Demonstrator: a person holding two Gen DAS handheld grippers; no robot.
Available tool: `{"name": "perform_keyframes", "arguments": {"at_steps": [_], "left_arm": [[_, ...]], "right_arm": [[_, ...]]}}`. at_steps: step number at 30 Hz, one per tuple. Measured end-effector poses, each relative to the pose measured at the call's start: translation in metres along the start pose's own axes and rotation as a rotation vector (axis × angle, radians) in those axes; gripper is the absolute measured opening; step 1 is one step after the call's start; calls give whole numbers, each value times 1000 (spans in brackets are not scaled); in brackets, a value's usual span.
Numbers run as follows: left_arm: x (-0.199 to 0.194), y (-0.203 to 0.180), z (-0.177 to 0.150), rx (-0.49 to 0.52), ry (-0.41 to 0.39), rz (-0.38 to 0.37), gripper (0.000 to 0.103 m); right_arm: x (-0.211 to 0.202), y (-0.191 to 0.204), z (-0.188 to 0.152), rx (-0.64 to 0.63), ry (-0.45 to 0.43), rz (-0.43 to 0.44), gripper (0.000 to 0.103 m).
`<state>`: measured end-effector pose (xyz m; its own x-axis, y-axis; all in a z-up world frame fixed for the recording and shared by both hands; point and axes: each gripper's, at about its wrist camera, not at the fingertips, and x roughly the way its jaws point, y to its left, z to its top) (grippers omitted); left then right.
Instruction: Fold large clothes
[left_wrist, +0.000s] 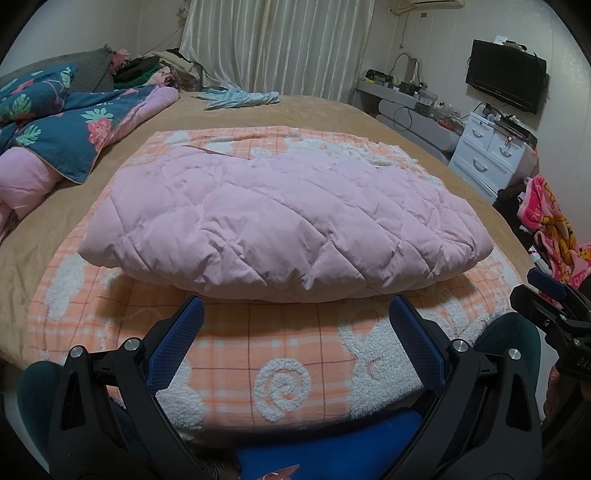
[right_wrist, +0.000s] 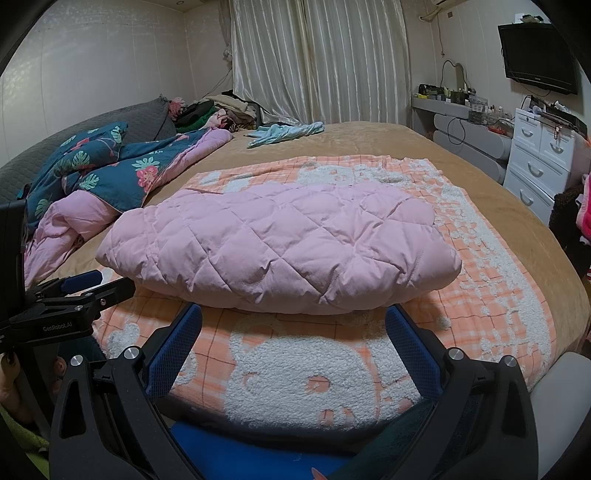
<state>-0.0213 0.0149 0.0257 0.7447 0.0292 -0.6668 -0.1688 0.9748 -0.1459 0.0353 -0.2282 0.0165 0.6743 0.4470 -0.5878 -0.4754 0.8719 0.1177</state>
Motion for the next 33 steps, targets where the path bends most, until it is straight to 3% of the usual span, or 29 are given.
{"name": "perform_keyframes", "arguments": {"at_steps": [21,27,33], "left_arm": [[-7,4,2,-13,-23,-35,94],[-8,3,1,5,-22,13,94],[-10,2,-3,20,-27,13,94]], "right_arm": [[-3,7,-4,-19,5,-24,99],[-6,8,-3,-23,-2,-40,99],[-11,6,-2,-17,-22,-52,99]]}}
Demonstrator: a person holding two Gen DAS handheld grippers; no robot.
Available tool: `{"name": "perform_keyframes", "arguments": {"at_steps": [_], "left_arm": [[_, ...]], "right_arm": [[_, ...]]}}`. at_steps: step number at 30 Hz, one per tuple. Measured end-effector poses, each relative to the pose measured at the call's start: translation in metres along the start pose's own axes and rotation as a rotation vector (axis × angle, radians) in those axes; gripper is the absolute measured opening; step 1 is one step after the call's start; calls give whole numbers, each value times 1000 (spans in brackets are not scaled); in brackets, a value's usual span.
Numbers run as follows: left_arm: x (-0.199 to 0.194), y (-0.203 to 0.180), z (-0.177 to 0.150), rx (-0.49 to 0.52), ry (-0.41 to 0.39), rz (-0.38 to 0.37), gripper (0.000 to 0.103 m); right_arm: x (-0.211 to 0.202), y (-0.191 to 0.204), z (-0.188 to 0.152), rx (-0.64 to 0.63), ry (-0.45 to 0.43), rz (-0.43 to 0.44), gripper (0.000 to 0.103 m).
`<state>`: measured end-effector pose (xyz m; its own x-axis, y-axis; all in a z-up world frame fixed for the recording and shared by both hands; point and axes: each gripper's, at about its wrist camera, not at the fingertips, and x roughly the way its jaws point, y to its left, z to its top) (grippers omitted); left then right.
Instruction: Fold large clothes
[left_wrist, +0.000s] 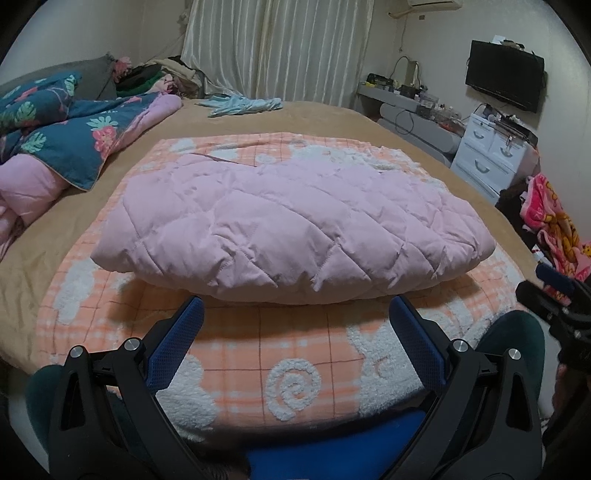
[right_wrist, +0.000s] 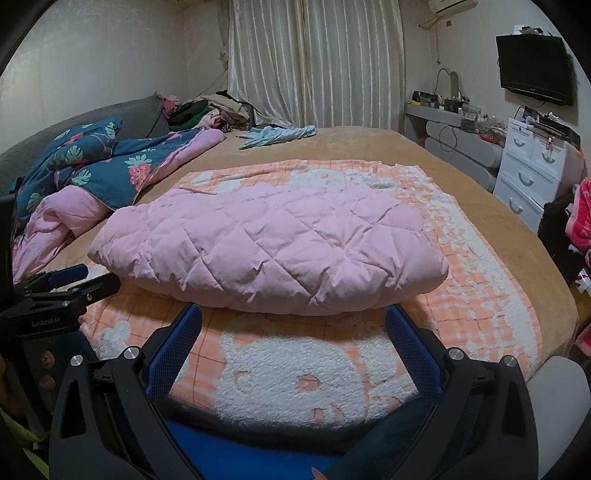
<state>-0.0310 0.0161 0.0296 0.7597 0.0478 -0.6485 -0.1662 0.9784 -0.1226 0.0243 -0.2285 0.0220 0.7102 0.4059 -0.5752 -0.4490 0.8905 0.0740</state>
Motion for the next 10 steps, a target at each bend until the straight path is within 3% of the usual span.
{"name": "perform_keyframes", "arguments": {"at_steps": [8,10], "left_arm": [[12,24,8,-94,11,-45,94],[17,48,17,-147,-4,-5,94]], "right_arm": [[-13,-36,3,81,-49,-51,99],[-20,-63,4,135,-70,-108,99]]}}
